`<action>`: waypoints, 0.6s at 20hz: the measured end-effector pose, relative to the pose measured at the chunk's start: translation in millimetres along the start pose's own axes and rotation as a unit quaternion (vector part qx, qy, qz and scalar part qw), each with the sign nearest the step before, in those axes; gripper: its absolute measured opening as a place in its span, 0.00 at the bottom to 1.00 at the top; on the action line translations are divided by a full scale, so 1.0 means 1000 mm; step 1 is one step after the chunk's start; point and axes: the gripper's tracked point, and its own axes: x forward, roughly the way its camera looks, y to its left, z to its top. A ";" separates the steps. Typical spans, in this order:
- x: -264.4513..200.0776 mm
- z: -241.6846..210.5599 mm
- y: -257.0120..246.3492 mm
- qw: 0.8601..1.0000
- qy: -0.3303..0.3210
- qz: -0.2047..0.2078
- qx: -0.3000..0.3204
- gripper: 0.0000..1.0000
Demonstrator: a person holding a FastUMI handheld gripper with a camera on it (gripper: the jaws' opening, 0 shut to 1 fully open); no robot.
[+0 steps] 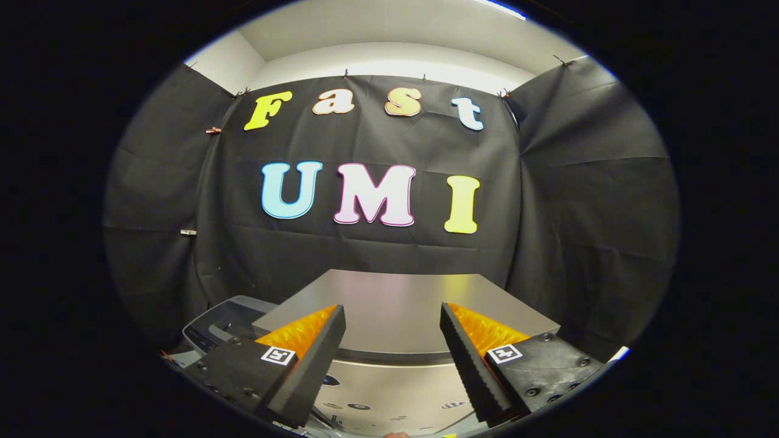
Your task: Put the clothes into the washing machine and then close the washing machine lid.
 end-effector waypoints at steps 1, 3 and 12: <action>0.000 -0.004 -0.002 1.000 0.003 -0.001 0.005 0.98; 0.001 -0.002 -0.007 1.000 -0.003 -0.006 0.009 0.98; 0.003 -0.008 0.000 1.000 0.003 0.004 0.018 0.99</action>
